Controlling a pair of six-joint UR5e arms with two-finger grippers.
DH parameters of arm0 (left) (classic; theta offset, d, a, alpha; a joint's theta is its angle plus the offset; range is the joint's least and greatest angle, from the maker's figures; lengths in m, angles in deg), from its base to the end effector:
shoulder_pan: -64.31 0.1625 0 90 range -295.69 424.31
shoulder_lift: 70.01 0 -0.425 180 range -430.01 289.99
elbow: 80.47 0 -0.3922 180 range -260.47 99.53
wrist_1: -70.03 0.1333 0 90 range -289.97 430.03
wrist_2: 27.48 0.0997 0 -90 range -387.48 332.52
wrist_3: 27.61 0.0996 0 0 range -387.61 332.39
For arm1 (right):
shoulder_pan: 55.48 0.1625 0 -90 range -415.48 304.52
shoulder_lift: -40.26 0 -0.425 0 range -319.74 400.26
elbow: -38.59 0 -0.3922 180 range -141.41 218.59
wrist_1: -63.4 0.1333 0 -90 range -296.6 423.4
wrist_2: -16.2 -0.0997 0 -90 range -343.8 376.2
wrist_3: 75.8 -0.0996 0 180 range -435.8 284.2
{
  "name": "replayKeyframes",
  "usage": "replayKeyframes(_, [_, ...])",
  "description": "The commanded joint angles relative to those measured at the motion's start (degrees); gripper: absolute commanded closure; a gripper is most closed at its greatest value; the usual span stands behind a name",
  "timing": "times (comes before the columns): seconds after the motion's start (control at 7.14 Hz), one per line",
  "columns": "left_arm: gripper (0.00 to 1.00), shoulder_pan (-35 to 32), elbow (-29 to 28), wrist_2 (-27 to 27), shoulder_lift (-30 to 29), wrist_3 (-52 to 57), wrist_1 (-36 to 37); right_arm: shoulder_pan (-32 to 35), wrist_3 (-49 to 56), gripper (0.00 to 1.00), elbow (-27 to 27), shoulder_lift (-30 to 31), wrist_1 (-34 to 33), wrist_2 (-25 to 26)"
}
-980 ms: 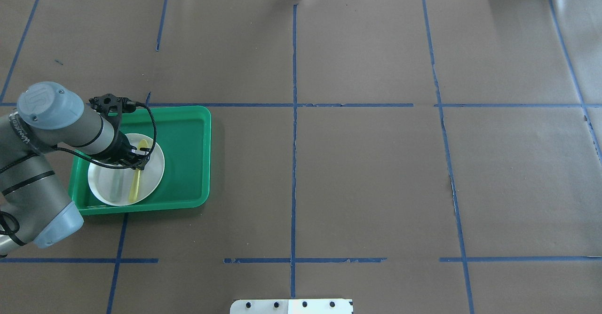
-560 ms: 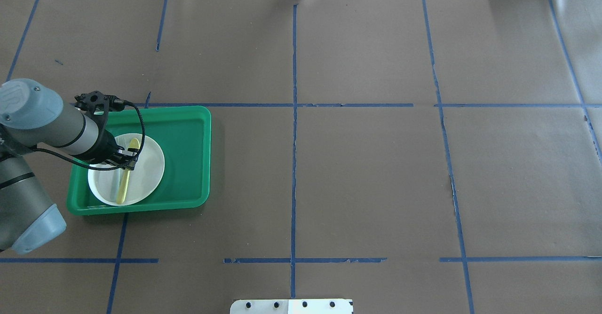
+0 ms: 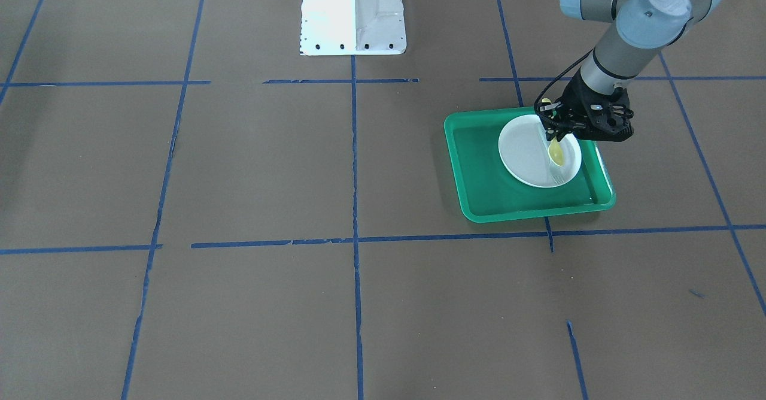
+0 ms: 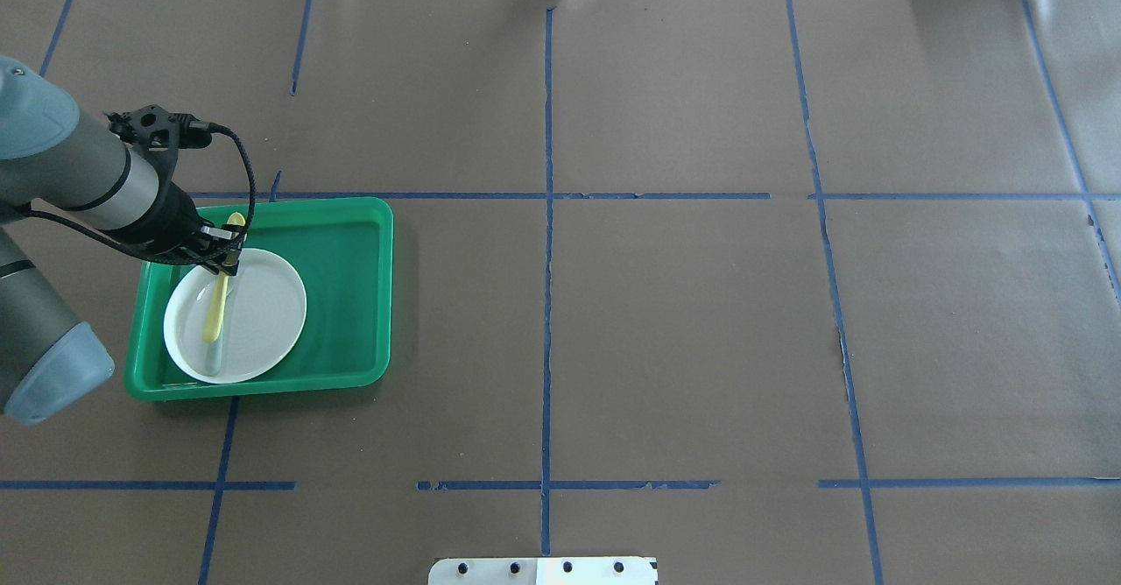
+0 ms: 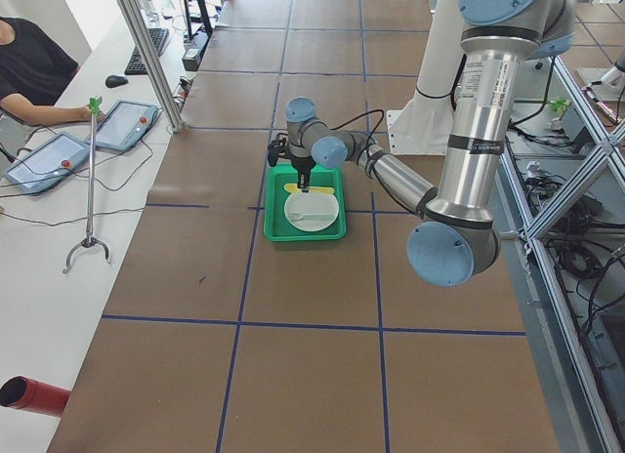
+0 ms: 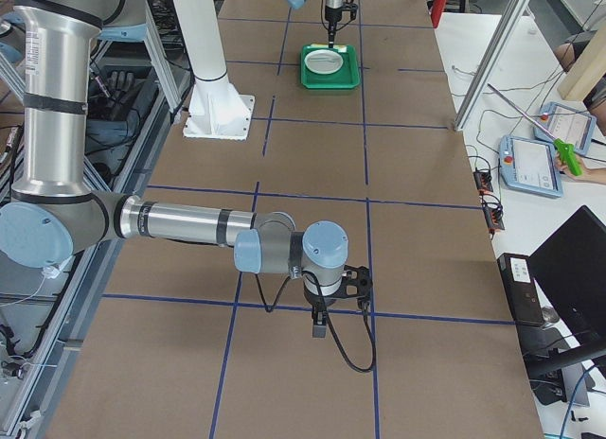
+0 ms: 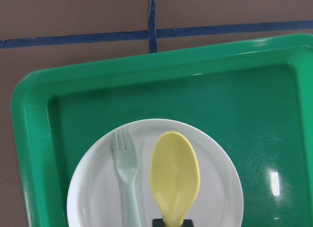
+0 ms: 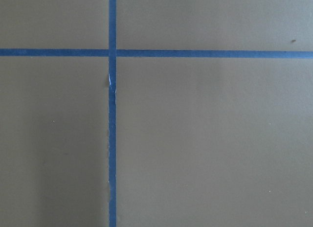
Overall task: Place spoon
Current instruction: 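Lift the yellow spoon off the plate with the left gripper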
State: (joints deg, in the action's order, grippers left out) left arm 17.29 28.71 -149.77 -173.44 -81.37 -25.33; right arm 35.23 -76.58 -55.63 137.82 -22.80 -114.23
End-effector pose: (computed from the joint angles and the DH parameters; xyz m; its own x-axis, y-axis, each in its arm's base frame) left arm 0.3228 -0.4639 0.3695 0.6666 0.0177 -0.7452 0.0004 0.9997 0.0241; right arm 0.0741 -0.4350 0.6817 0.7610 0.0178 0.6485 -0.0228 0.9997 -0.0008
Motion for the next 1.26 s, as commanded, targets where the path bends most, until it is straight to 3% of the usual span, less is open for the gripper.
replayKeyframes(0.0, [1.0, 3.0, -3.1, -0.1, -6.6, -8.4, 0.1, 0.0, 0.0, 0.0, 0.0, 0.0, 0.0, 0.0])
replayKeyframes(0.56, [1.0, 6.4, -10.9, 0.5, -9.6, -10.2, -4.6, 0.0, 0.0, 0.0, 0.0, 0.0, 0.0, 0.0])
replayKeyframes(1.12, [1.0, 8.1, -13.5, 0.6, -8.8, -10.3, -6.9, 0.0, 0.0, 0.0, 0.0, 0.0, 0.0, 0.0])
